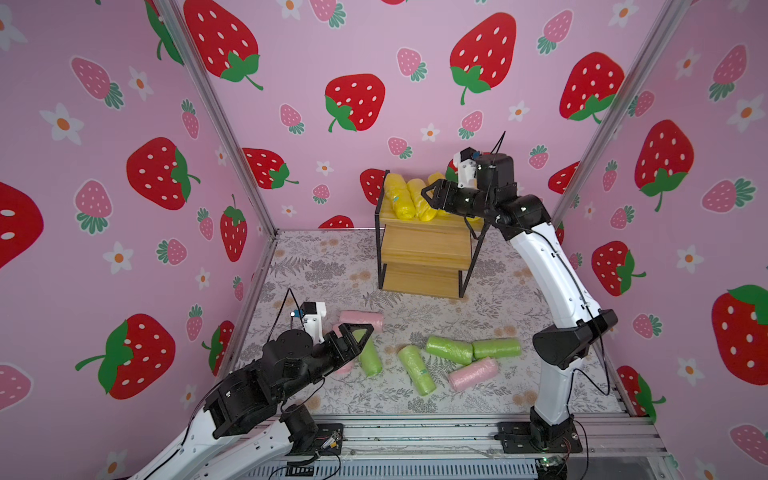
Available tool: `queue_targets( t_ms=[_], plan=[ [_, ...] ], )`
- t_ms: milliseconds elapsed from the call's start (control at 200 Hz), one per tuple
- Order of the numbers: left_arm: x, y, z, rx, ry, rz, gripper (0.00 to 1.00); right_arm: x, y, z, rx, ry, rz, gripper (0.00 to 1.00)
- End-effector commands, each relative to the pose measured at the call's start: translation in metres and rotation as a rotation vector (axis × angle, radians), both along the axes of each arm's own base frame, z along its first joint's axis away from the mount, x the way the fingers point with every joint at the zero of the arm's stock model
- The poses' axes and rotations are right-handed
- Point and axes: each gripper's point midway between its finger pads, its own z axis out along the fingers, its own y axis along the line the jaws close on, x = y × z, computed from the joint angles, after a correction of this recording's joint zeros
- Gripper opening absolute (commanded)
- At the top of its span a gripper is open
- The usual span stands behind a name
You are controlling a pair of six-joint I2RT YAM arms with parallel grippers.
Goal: Sort the rolls of trash bags by color and place them on the shelf
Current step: Place the roll of trash bags on the shelf.
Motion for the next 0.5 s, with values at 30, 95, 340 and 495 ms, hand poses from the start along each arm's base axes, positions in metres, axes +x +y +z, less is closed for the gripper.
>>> queue_targets(
  t_ms=[30, 95, 340, 495],
  plan=[
    [-0.002, 0.006, -0.009, 0.069, 0.017, 0.002, 0.87, -0.031, -0.009, 0.026, -0.013, -0.058, 0.067, 0.74],
    [-0.002, 0.012, -0.019, 0.113, 0.040, 0.023, 0.88, -0.042, -0.014, 0.034, -0.019, -0.081, 0.082, 0.75],
    [-0.005, 0.053, -0.066, 0.329, 0.152, 0.149, 0.91, -0.103, -0.060, 0.034, -0.148, -0.144, 0.075, 0.81],
    [-0.002, 0.039, -0.100, 0.407, 0.251, 0.119, 0.91, -0.149, -0.109, -0.028, -0.289, -0.144, 0.010, 0.99]
  ],
)
